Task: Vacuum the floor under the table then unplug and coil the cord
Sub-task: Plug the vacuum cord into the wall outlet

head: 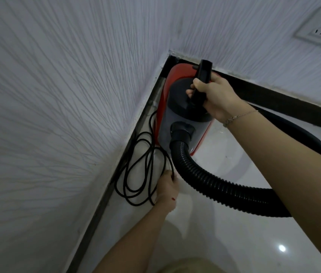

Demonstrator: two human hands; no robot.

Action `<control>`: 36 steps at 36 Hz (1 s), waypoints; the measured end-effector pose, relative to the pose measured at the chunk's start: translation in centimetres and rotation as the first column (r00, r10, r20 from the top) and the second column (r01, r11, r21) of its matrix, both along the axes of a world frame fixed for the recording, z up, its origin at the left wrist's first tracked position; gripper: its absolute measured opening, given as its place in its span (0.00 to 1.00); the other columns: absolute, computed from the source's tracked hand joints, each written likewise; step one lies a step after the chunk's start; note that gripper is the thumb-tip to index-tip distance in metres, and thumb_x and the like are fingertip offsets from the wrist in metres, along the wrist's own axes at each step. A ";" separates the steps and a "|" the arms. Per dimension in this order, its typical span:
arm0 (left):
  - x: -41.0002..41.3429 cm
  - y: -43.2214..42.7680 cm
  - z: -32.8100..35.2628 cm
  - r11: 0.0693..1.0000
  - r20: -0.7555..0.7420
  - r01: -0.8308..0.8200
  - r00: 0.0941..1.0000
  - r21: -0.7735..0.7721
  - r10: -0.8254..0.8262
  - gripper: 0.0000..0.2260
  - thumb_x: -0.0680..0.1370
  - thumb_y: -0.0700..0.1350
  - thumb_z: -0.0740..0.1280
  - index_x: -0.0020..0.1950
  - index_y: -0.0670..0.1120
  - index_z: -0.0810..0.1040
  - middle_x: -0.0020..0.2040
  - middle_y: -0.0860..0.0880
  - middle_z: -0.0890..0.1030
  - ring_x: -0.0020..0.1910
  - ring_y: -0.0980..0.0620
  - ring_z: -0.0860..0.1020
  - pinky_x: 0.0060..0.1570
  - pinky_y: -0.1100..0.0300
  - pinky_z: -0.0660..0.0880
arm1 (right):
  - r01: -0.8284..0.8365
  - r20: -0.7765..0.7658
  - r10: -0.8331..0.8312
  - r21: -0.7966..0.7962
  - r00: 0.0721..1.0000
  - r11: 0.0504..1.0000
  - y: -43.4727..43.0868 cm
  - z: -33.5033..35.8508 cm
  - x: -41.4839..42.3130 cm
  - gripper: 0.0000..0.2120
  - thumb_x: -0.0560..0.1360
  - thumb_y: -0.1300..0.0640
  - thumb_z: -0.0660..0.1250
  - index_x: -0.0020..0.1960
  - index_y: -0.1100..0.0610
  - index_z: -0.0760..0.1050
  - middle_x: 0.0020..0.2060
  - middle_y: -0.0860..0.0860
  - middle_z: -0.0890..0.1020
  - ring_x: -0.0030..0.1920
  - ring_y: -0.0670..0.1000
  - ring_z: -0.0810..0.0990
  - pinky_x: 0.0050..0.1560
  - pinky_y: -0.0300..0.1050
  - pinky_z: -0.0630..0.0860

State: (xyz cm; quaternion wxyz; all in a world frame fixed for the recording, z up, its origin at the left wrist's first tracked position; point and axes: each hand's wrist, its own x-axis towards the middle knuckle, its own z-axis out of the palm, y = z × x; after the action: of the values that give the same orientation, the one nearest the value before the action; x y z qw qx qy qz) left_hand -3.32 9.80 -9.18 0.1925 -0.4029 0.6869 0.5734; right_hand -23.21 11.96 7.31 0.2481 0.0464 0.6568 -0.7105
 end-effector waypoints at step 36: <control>4.0 5.6 10.3 0.749 -0.323 0.651 0.740 0.124 -0.589 0.09 0.80 0.44 0.59 0.49 0.51 0.78 0.34 0.57 0.71 0.34 0.61 0.69 0.33 0.71 0.67 | -0.041 0.219 0.027 0.061 0.975 0.997 0.9 3.2 0.7 0.02 0.78 0.67 0.61 0.49 0.63 0.72 0.44 0.58 0.77 0.38 0.53 0.77 0.39 0.44 0.76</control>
State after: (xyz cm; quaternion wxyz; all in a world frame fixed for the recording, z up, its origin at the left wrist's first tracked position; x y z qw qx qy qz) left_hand 0.69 15.41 1.10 0.3255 -0.0446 0.7303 0.5990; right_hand -22.47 12.84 10.49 0.3290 0.1208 0.6492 -0.6751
